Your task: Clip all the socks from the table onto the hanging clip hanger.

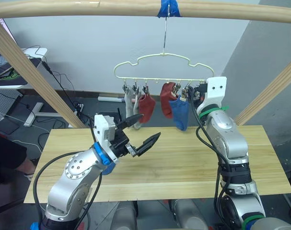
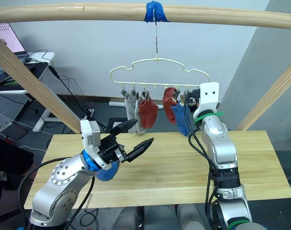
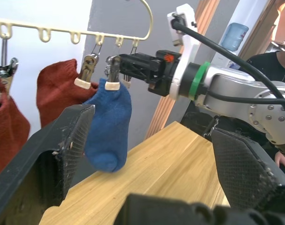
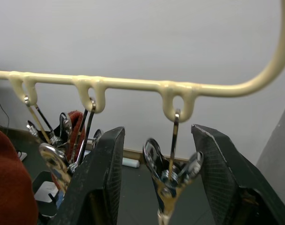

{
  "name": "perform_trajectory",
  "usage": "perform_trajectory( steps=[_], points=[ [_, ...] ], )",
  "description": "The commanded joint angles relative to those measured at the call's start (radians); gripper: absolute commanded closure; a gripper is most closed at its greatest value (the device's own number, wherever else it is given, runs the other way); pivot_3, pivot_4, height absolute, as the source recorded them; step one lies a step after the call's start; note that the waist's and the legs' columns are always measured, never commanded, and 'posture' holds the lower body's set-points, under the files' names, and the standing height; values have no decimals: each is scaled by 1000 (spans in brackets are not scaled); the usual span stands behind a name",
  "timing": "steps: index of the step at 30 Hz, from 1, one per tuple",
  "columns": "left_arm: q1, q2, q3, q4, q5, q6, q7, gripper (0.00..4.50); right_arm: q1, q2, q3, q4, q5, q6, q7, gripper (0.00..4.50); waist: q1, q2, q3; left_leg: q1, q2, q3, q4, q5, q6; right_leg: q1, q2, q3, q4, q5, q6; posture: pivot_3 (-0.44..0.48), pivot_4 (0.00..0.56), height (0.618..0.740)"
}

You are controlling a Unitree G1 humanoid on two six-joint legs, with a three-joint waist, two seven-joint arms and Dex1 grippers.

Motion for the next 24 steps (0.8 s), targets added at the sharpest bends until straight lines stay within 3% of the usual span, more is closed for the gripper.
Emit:
perform_trajectory(
  steps=[1,24],
  points=[
    [-4,-3,2,-28,6,-17,-1,0,-29,18,-29,-6,15,-16,-8,2150,2,0,0,0,0,0,0,0,0,0,0,0,0,0,0,-12,236,740],
    [0,-5,-6,-33,24,-25,-16,0,-35,80,-67,14,37,0,-28,2150,3,0,0,0,0,0,0,0,0,0,0,0,0,0,0,-3,221,740]
  ],
)
